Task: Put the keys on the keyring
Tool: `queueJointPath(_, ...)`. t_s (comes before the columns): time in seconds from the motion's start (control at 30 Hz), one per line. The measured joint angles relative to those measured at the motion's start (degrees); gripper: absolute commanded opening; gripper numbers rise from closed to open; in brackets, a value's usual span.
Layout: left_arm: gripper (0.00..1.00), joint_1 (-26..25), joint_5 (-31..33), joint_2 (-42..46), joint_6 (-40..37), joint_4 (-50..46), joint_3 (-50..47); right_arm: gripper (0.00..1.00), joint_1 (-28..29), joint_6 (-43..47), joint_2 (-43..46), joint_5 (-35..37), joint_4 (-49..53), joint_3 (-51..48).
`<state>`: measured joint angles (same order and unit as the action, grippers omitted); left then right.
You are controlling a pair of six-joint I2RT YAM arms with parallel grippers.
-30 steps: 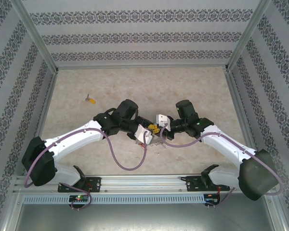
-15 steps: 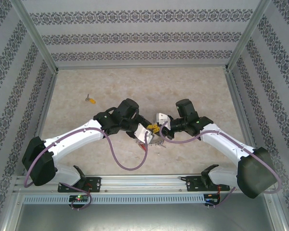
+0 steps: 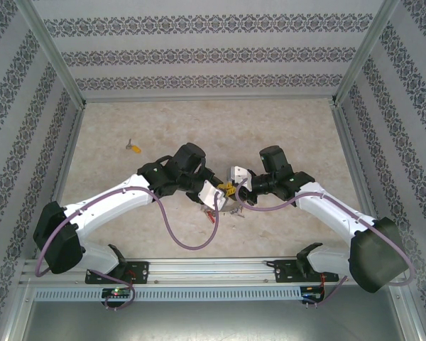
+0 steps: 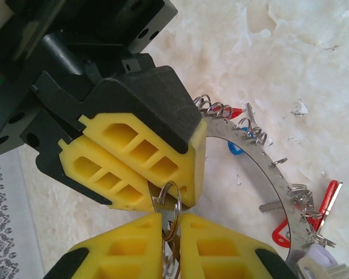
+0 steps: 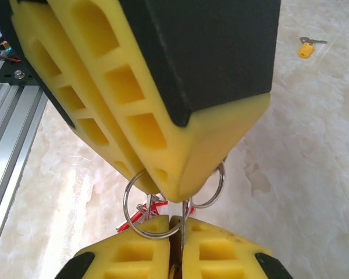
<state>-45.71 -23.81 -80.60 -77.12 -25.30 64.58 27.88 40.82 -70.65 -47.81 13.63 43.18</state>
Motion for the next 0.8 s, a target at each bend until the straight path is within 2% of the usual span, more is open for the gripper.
queueJointPath(0.17,0.0,0.0,-0.3,-0.2,0.2,-1.1,0.7,0.0,0.0,0.0,0.0,0.0,0.2,0.1)
queueJointPath(0.43,0.0,0.0,-1.0,-1.0,1.1,-2.0,1.5,0.0,0.1,0.0,0.0,0.2,1.0,0.1)
queueJointPath(0.5,0.09,0.0,-1.2,-1.2,1.4,-2.1,1.7,0.0,0.1,0.0,0.0,0.4,1.3,0.1)
queueJointPath(0.53,0.11,0.0,-1.2,-1.4,1.7,-2.1,1.8,0.0,0.1,0.0,0.0,0.5,1.4,0.1)
queueJointPath(0.8,0.11,0.0,-2.1,-2.8,4.0,-2.1,2.2,0.0,0.1,0.0,0.0,1.3,2.2,0.1)
